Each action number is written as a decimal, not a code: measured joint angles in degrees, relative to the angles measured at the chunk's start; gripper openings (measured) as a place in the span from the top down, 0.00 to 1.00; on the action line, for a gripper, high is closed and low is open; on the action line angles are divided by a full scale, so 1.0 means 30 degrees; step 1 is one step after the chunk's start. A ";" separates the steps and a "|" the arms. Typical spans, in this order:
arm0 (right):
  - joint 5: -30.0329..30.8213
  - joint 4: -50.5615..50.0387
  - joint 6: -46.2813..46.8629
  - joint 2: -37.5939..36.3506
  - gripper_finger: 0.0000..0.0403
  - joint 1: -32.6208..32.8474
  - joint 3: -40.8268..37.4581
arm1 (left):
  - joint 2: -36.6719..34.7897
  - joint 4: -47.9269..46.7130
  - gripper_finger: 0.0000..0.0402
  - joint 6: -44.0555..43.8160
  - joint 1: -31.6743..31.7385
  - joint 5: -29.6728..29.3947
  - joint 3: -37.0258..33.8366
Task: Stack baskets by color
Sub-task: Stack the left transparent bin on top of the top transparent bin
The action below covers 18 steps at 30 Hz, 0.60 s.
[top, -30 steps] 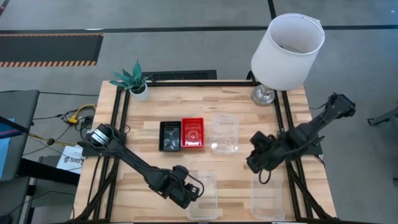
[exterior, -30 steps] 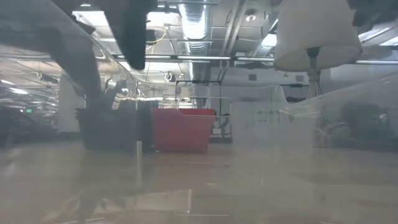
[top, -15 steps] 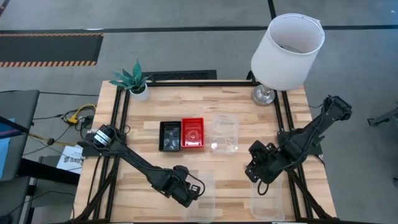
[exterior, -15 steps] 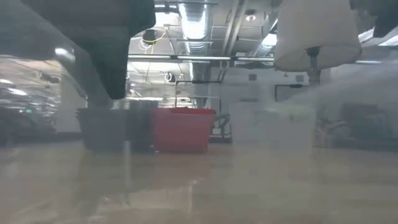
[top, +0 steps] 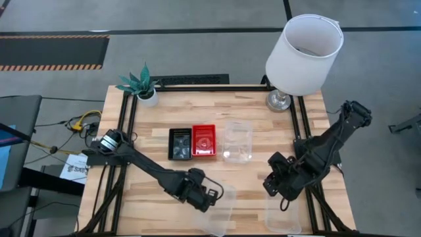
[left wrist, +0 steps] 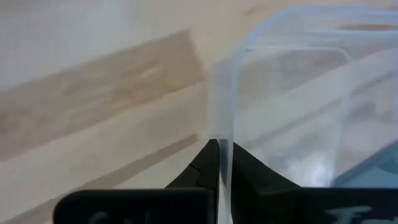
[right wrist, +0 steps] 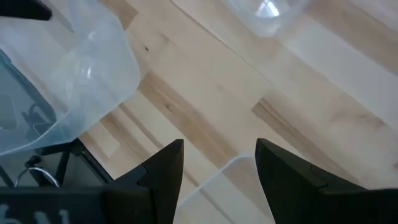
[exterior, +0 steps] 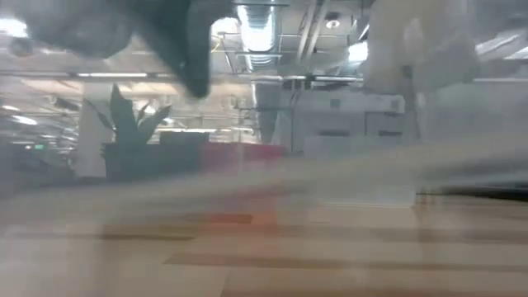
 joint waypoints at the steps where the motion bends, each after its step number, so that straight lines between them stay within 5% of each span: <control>1: 0.0046 -0.0069 0.0246 0.0000 0.45 0.0170 0.0000 | -0.0007 -0.0163 1.00 0.0416 0.0187 -0.0059 0.0412; 10: 0.0053 -0.1072 0.3700 -0.0004 0.45 0.2625 0.0000 | -0.0029 -0.4064 1.00 0.4985 0.2823 -0.0309 0.4375; 18: -0.0114 -0.2937 0.6092 -0.0007 0.45 0.3664 0.0007 | -0.0059 -0.3578 1.00 0.9656 0.6701 -0.0596 0.6317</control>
